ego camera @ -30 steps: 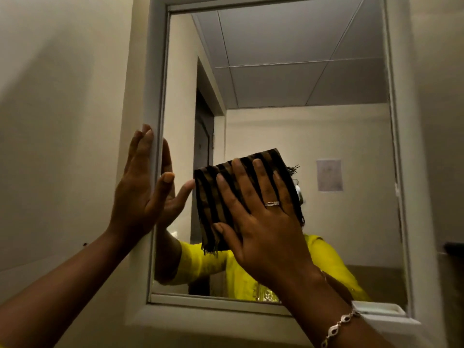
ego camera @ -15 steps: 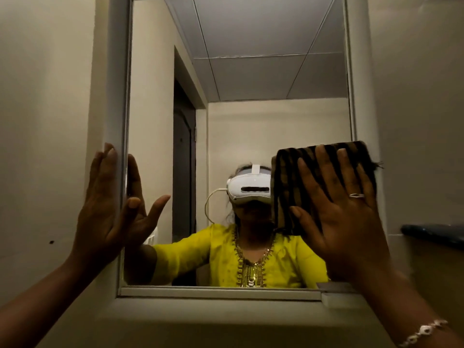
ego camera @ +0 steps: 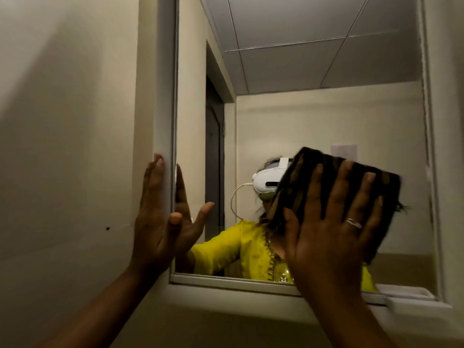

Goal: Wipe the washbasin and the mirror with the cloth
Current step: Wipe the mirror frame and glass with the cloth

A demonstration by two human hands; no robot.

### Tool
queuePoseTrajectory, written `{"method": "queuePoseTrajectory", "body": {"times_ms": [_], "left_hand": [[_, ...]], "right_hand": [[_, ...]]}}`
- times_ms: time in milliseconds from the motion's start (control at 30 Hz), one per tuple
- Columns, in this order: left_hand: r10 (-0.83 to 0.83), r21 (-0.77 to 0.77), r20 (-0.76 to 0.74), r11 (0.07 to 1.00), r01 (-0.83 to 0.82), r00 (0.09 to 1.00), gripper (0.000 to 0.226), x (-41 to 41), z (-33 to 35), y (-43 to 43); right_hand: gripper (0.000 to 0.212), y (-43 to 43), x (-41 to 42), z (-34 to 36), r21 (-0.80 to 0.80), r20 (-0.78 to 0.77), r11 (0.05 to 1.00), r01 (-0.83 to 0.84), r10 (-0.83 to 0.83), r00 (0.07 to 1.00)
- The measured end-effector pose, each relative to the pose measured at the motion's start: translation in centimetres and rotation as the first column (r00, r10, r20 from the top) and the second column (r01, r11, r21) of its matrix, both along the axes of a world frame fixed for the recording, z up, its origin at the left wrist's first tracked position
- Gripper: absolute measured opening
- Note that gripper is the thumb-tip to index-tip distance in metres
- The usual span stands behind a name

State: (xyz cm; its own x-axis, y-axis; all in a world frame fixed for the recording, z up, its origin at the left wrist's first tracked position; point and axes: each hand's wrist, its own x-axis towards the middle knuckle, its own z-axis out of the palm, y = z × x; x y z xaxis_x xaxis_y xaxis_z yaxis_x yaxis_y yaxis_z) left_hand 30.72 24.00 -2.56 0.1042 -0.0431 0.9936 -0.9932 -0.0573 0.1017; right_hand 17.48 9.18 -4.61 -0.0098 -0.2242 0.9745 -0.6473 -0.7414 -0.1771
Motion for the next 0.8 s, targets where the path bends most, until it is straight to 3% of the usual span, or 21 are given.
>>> {"method": "queuePoseTrajectory", "body": {"times_ms": [200,433,800], "left_hand": [[-0.111,-0.016,-0.021,0.994,0.111,0.994,0.089,1.9,-0.7,0.3],[-0.218,-0.038,-0.044,0.976,0.216,0.975,0.090,2.6,-0.9,0.3],[-0.180,-0.014,-0.007,0.984,0.179,0.984,0.101,2.8,-1.0,0.4]], "right_hand": [[0.067,5.8,6.2,0.8,-0.119,-0.164,0.984,-0.136,0.115,0.980],[0.071,8.8,9.4,1.9,-0.166,-0.242,0.977,-0.132,0.090,0.966],[0.063,6.4,7.1,1.1,-0.287,-0.368,0.923,-0.255,0.140,0.919]]}}
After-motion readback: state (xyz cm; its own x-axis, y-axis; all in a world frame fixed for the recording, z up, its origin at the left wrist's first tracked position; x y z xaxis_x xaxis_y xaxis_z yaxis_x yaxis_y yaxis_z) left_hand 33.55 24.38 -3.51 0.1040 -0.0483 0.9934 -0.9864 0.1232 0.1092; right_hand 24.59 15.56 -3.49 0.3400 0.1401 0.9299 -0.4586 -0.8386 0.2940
